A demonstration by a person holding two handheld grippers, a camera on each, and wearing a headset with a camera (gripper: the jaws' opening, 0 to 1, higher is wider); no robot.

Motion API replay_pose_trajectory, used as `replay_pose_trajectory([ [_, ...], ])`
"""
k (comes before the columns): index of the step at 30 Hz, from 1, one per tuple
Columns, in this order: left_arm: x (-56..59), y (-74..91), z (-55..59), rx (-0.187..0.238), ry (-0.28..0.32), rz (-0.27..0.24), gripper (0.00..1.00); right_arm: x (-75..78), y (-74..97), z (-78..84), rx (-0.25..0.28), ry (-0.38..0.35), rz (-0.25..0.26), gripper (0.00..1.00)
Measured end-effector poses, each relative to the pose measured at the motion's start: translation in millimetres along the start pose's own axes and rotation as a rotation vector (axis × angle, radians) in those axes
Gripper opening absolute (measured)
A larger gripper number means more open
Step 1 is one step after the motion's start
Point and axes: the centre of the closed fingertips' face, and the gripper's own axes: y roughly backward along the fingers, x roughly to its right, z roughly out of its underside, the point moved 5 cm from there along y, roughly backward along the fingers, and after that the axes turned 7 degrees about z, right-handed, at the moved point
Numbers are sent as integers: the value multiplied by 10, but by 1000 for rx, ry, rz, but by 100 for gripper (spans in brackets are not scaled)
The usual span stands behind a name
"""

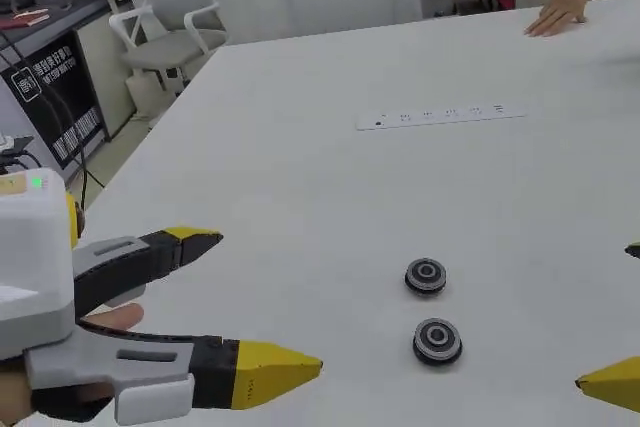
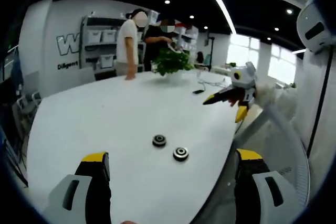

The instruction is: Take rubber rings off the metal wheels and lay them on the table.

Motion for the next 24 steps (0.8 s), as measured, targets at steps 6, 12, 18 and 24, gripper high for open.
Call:
replay_pose_trajectory([
  [6, 57, -127, -148, 7, -37, 43, 100, 45, -40, -26, 22, 6, -9, 91],
  [12, 103, -243, -228, 4, -71, 78, 100, 58, -69, -37, 27, 17, -17, 89],
  [18, 174, -374, -257, -16, -87, 125, 100, 67, -115, -39, 38, 20, -27, 87],
  [24, 259, -519, -326, -15, -120, 173, 100, 0, -187, -73, 51, 38, -62, 86],
])
